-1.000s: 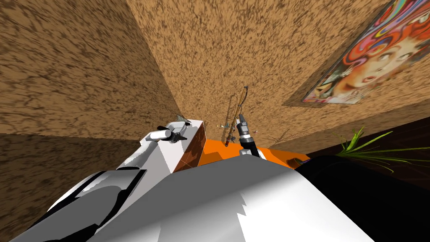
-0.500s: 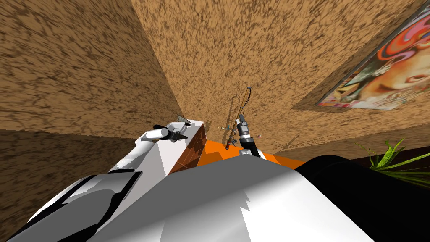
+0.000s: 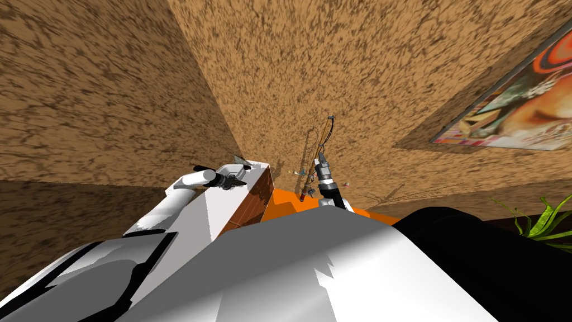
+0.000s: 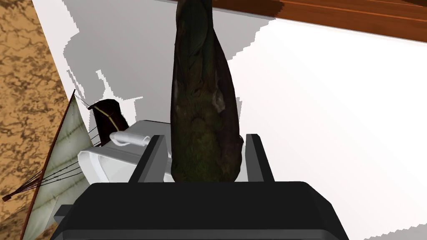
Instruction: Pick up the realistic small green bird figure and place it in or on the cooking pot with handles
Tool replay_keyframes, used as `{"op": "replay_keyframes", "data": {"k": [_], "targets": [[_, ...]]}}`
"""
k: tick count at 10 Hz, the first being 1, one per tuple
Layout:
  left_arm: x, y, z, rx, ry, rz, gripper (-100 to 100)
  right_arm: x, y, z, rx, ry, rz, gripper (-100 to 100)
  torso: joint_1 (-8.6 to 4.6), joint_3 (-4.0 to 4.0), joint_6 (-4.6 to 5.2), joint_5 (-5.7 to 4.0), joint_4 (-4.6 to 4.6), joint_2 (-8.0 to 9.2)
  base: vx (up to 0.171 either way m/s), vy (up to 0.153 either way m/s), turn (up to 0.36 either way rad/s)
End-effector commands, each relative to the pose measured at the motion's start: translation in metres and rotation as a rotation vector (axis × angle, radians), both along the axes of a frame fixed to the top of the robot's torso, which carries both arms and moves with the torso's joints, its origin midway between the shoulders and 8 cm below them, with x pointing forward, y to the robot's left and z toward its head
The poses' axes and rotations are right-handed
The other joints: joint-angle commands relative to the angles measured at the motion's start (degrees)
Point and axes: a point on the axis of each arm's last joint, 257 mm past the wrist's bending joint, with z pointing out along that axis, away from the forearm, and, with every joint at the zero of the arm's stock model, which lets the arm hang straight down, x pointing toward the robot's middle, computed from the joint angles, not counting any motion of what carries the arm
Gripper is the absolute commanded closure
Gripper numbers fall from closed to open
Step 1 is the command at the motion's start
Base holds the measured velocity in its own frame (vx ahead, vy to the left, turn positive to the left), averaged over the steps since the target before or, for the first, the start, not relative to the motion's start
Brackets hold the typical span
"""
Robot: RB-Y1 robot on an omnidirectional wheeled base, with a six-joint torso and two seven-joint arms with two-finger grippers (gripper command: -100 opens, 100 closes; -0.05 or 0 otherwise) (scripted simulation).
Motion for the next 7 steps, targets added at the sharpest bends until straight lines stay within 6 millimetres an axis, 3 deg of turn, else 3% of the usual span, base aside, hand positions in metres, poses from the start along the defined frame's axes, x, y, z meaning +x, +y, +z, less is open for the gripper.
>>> {"op": "replay_keyframes", "data": {"k": [1, 3, 4, 7], "targets": [[0.0, 0.01, 0.002, -0.004, 0.009, 0.018, 100, 0.0, 0.0, 0.0, 0.0, 0.0, 0.0, 0, 0.0, 0.0, 0.0, 0.0, 0.0, 0.0, 0.099, -0.016, -0.002], [-0.005, 0.035, 0.009, -0.006, 0.023, 0.064, 100, 0.0, 0.0, 0.0, 0.0, 0.0, 0.0, 0, 0.21, -0.01, 0.01, 0.08, -0.03, 0.02, 0.075, 0.005, -0.049], [-0.005, 0.035, 0.009, -0.006, 0.023, 0.064, 100, 0.0, 0.0, 0.0, 0.0, 0.0, 0.0, 0, 0.29, 0.0, -0.01, 0.1, -0.03, 0.04, 0.062, 0.014, -0.018], [-0.018, 0.082, 0.021, -0.013, 0.045, 0.154, 100, 0.0, 0.0, 0.0, 0.0, 0.0, 0.0, 0, 0.37, 0.0, -0.04, 0.11, -0.01, 0.01, 0.094, 0.022, -0.078]]}}
